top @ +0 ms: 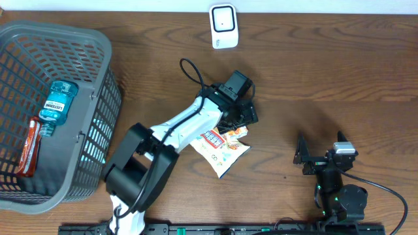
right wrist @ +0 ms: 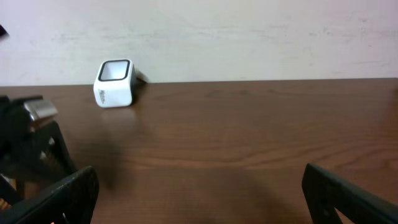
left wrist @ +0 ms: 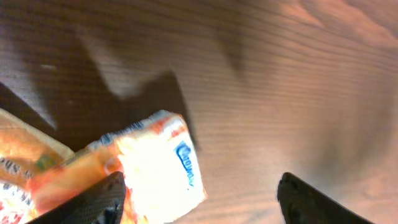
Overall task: Scan the item barcode
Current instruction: 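Carry the orange pack out and release it beside the snack bag, then reach the left gripper into the basket and grasp the green wipes pack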
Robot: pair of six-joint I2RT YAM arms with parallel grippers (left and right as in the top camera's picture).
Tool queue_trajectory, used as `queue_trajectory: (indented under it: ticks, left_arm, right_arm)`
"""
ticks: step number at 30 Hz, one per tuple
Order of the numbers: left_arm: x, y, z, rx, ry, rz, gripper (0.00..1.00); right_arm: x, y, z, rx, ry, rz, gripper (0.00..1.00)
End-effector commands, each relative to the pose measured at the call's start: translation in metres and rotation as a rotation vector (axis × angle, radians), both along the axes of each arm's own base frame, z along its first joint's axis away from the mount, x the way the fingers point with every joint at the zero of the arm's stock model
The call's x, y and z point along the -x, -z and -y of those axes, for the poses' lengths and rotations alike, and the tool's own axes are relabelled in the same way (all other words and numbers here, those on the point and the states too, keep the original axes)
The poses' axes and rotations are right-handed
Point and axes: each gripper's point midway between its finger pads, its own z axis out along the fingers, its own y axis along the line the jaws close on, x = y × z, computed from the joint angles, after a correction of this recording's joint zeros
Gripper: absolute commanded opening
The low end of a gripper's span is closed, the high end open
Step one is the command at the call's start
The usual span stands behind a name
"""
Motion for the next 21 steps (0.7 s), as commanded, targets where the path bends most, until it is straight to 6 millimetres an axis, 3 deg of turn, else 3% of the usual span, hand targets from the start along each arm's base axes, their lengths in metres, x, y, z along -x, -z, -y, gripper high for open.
queue_trajectory:
  ticks: [1, 5, 6, 7, 9, 11, 16, 18, 21]
  left_arm:
    - [-0.001, -0.06, 0.005, 0.074, 0.101, 0.138, 0.85]
    - [-0.001, -0.155, -0.015, 0.089, 0.193, 0.417, 1.0]
    - [0.001, -0.196, -0.034, 0.062, 0.204, 0.548, 1.0]
    - [0.002, -0.22, -0.051, 0.025, 0.194, 0.63, 0.99]
    - [0.002, -0.267, -0.106, -0.113, 0.096, 0.801, 0.99]
    - [0.006, -0.311, -0.184, -0.294, -0.14, 0.932, 0.99]
    - [0.039, -0.36, -0.31, -0.488, -0.56, 1.022, 0.98]
    - [0.054, -0.364, -0.353, -0.543, -0.744, 0.998, 0.98]
    - [0.072, -0.354, -0.407, -0.594, -0.994, 0.908, 0.98]
  right_arm:
    - [0.0, 0.001, 0.001, 0.002, 0.006, -0.004, 0.99]
    - [0.0, 0.001, 0.001, 0.002, 0.006, -0.004, 0.99]
    - [0.0, 0.001, 0.001, 0.002, 0.006, -0.004, 0.99]
    - [0.0, 0.001, 0.001, 0.002, 0.006, -0.004, 0.99]
    - [0.0, 0.001, 0.001, 0.002, 0.006, -0.004, 0.99]
    - [0.0, 0.001, 0.001, 0.002, 0.006, -0.004, 0.99]
    - [0.0, 0.001, 0.001, 0.002, 0.006, -0.004, 0.99]
    - [0.0, 0.001, 0.001, 0.002, 0.006, -0.004, 0.99]
    - [0.0, 0.001, 0.001, 0.002, 0.006, -0.004, 0.99]
